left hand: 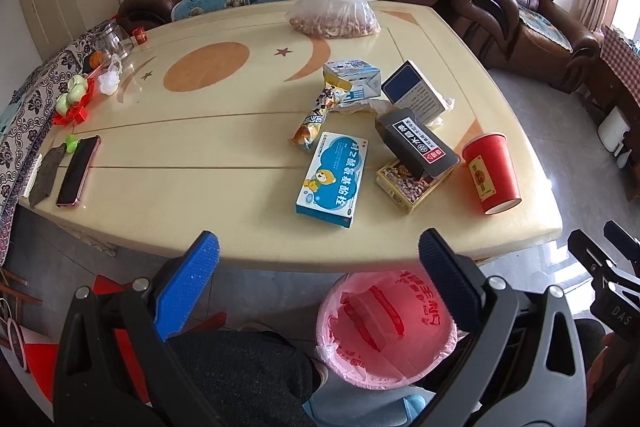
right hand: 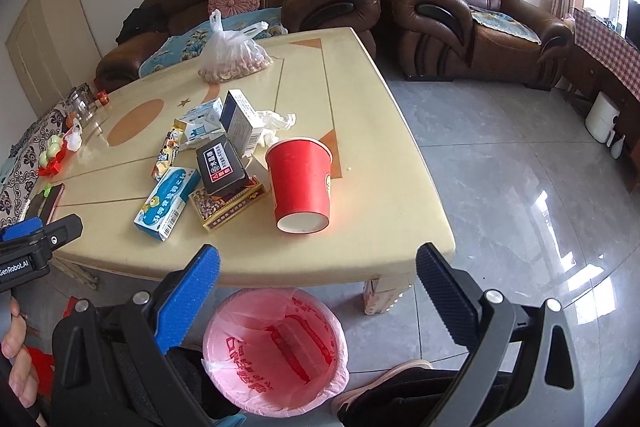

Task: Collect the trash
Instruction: 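Reach the left tool toward the yellow snack wrapper while the right tool reaches toward the red cup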

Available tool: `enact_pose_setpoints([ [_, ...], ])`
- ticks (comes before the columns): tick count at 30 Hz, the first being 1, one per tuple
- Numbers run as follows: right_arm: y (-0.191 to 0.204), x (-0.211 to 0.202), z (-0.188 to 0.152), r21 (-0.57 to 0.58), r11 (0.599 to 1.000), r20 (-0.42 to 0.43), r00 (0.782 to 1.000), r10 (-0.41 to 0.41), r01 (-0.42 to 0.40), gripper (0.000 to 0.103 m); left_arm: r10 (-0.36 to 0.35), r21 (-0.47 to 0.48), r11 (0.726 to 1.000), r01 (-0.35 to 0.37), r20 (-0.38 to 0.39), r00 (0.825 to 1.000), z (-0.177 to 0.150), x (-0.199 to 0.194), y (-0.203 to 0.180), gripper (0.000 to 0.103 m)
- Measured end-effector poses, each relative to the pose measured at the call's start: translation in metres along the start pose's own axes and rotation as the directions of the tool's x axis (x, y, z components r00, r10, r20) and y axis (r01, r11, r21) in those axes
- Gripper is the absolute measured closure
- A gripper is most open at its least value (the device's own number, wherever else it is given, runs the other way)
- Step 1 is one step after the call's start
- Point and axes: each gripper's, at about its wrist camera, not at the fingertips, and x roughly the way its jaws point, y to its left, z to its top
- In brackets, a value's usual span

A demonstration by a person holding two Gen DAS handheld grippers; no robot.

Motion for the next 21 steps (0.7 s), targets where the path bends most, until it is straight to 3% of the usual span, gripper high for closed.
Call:
enact_pose_setpoints([
  [12, 0.007, 0.028, 0.028, -0.021, 1.0, -0.021, 1.0, 0.006, -0.006, 0.007, 0.0, 0.013, 1.0, 0.001, -0.047, 0.999, 0.03, 0.032, 0.006, 0.005],
  [21, 0.011, 0.044, 0.048, -0.049, 0.999, -0.026, 1.0, 0.014, -0.015, 0.007, 0.039, 0.072, 0.997, -0.037, -0.029, 0.999, 0.061, 0.052, 0.012, 0.005],
])
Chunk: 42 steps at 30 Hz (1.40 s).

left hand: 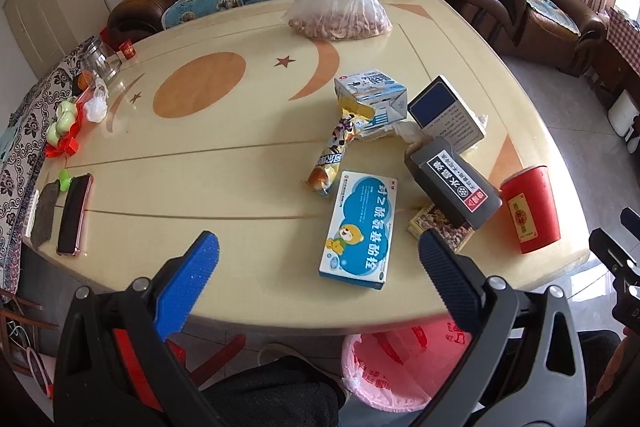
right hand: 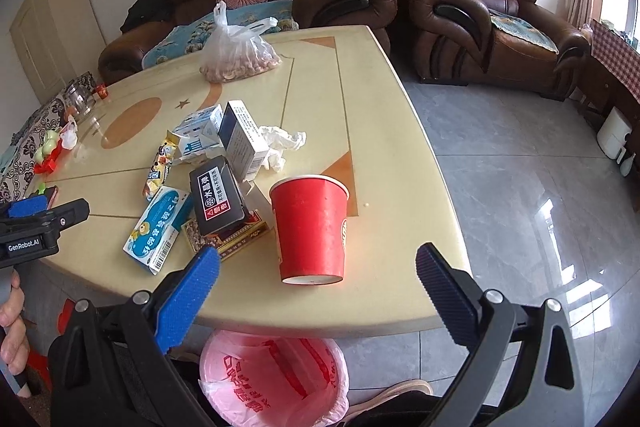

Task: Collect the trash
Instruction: 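Reach the left tool toward the yellow snack wrapper while the right tool reaches toward the red cup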

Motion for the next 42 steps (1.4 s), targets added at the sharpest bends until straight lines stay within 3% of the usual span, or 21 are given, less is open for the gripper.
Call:
enact_pose_setpoints([
  [19, -0.009, 0.035, 0.032, -0.018, 0.999, -0.042, 0.998, 0.042, -0.043, 0.007, -0.054, 0.154, 0.986, 0.064, -0.068, 0.996, 0.053, 0.035, -0.011, 0.005],
  [24, -0.007, 0.042, 0.035, -0.026, 0.999, -0.054, 0.998, 0.042, -0.043, 0.007, -0.088, 0.149, 0.983, 0.103, -0.104, 0.991, 0.063, 0.045, -0.008, 0.005],
  [42, -0.001, 0.065, 0.037, -0.042, 0.998, -0.097, 0.995, 0.034, -0.038, 0.007, -0.075, 0.204, 0.973, 0.106, -0.154, 0.985, 0.08, 0.08, -0.012, 0.005],
])
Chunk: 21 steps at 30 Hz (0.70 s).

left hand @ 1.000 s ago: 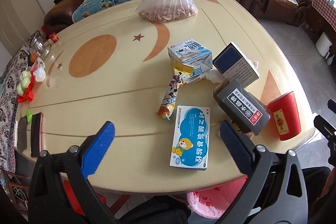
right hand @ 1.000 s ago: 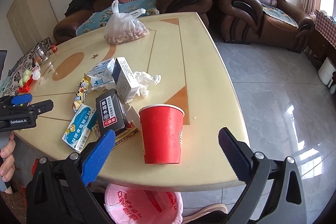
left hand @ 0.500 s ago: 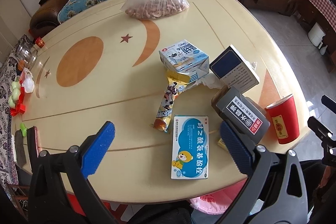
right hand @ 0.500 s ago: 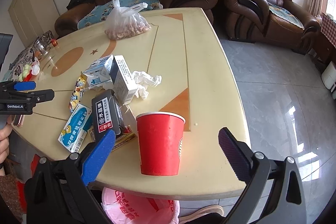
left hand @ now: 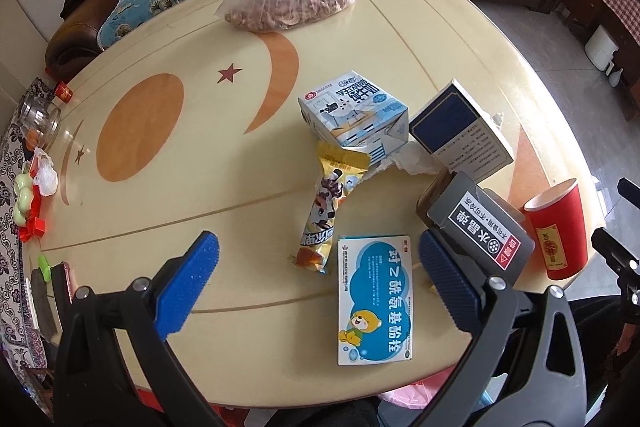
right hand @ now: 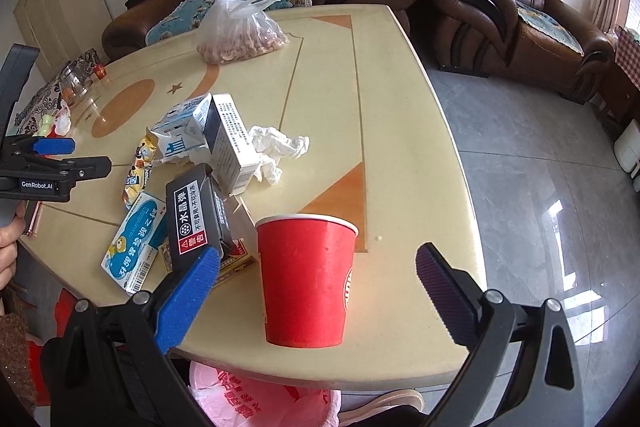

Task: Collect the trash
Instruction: 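Reach the left tool toward the yellow snack wrapper while the right tool reaches toward the red cup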

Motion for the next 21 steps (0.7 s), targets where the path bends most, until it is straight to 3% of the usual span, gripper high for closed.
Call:
enact_pose_setpoints([
  [21, 0.0, 0.052, -0.012, -0.004, 1.0, -0.101, 0.995, 0.008, -0.008, 0.007, -0.018, -0.003, 1.0, 0.018, -0.09, 0.996, 0.012, 0.068, 0.009, 0.005],
])
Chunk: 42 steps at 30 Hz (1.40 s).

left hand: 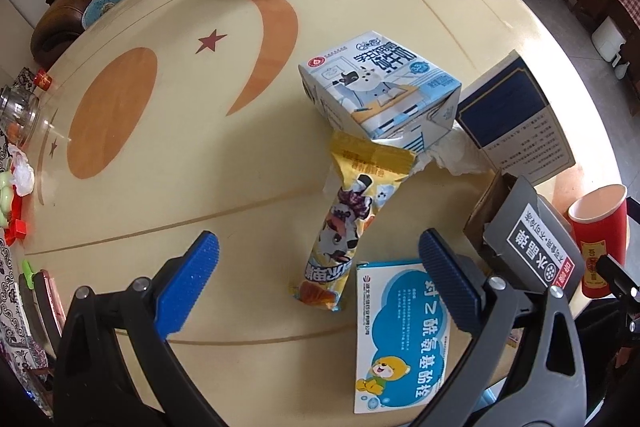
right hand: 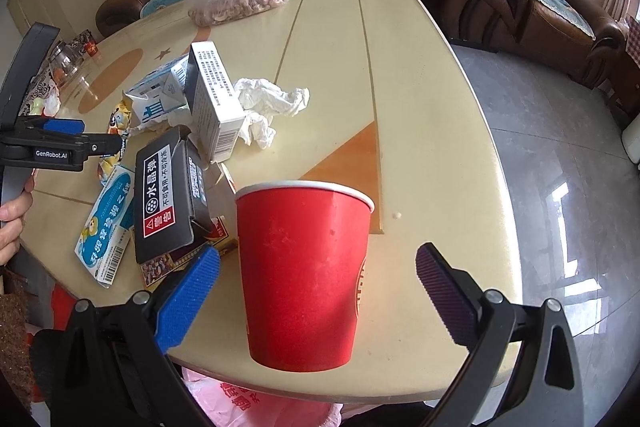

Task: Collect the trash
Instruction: 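Reach the left tool toward the yellow snack wrapper while the right tool reaches toward the red cup, then grasp the yellow snack wrapper with the left tool while the right tool grasps the red cup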

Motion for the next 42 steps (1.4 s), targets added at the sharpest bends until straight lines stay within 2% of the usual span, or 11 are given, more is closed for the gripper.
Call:
enact_pose_setpoints([
  [12, -0.005, 0.021, -0.005, -0.006, 1.0, -0.032, 0.999, 0.0, 0.0, 0.007, -0.019, 0.005, 1.0, 0.019, -0.018, 1.0, 0.006, 0.023, 0.002, 0.005],
  [14, -0.007, 0.023, -0.006, 0.005, 1.0, -0.039, 0.999, 0.015, -0.015, 0.011, -0.021, -0.001, 1.0, 0.021, -0.01, 1.0, 0.007, 0.024, 0.003, 0.005],
  [16, -0.008, 0.025, -0.006, 0.011, 0.999, -0.045, 0.998, 0.032, -0.031, 0.026, -0.03, -0.012, 0.999, 0.03, -0.008, 1.0, 0.008, 0.025, 0.006, 0.007],
  [19, -0.007, 0.026, -0.008, 0.008, 1.0, -0.048, 0.998, 0.03, -0.03, 0.037, -0.047, -0.023, 0.999, 0.047, -0.022, 0.999, 0.011, 0.028, 0.008, 0.022],
  [21, -0.007, 0.026, -0.007, 0.008, 1.0, -0.045, 0.999, 0.027, -0.026, 0.038, -0.056, -0.025, 0.998, 0.055, -0.038, 0.998, 0.011, 0.031, 0.007, 0.037],
  [23, -0.008, 0.025, -0.008, 0.004, 1.0, -0.041, 0.999, 0.028, -0.028, 0.039, -0.052, -0.026, 0.998, 0.05, -0.056, 0.997, 0.01, 0.034, 0.007, 0.047],
  [25, -0.007, 0.024, -0.008, -0.001, 1.0, -0.036, 0.999, 0.017, -0.017, 0.039, -0.07, -0.034, 0.997, 0.068, -0.06, 0.996, 0.01, 0.034, 0.008, 0.053],
  [27, -0.006, 0.02, -0.008, -0.006, 1.0, -0.021, 1.0, 0.006, -0.007, 0.04, -0.085, -0.041, 0.996, 0.082, -0.067, 0.994, 0.011, 0.032, 0.009, 0.067],
  [30, -0.004, 0.011, -0.007, -0.01, 1.0, 0.002, 1.0, -0.003, 0.003, 0.04, -0.07, -0.039, 0.997, 0.067, -0.069, 0.995, 0.013, 0.03, 0.008, 0.079],
  [34, -0.001, 0.006, -0.004, -0.017, 1.0, 0.019, 1.0, -0.009, 0.009, 0.04, -0.081, -0.052, 0.996, 0.078, -0.073, 0.994, 0.014, 0.027, 0.01, 0.086],
  [42, 0.005, -0.007, -0.003, -0.027, 1.0, 0.048, 0.999, 0.007, -0.005, 0.041, -0.081, -0.063, 0.995, 0.079, -0.031, 0.996, 0.014, 0.001, 0.017, 0.087],
])
